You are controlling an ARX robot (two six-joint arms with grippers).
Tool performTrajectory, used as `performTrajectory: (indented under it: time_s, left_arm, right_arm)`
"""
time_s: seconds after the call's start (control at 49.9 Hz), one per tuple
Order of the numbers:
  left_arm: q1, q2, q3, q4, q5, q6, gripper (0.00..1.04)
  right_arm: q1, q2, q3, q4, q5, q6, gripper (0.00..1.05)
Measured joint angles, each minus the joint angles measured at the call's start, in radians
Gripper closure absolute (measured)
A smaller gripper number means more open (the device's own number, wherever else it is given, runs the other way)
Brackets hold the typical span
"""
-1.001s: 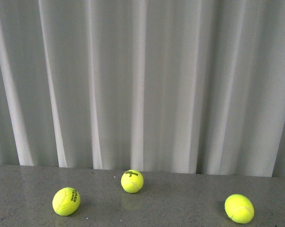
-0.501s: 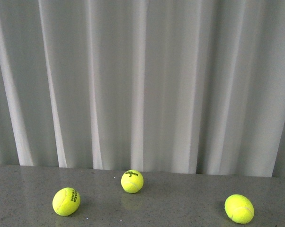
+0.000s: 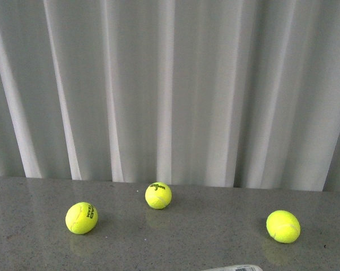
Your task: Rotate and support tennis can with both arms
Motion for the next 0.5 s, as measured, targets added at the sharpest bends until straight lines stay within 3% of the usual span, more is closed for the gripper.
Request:
performTrajectory:
  time_s: [0.18, 0.26, 0.36, 0.501]
  left_arm:
    - [0.0, 0.005, 0.002, -0.006, 0.0, -0.01, 0.07]
    - [0.055, 0.183, 0.087, -0.187, 0.102, -0.181, 0.07]
    - [0.164, 0.583, 0.176, 0.026, 0.318, -0.329, 0.07]
    - [0.188, 0.976, 0.325, 0.223, 0.505, -0.349, 0.07]
  right_arm:
    - [0.0, 0.0, 0.0, 0.0, 0.0, 0.0, 0.07]
    - [0.0, 0.0, 0.0, 0.0, 0.0, 0.0, 0.07]
    - [0.0, 0.0, 0.0, 0.0, 0.0, 0.0, 0.07]
    - [0.0, 0.0, 0.0, 0.0, 0.0, 0.0, 0.07]
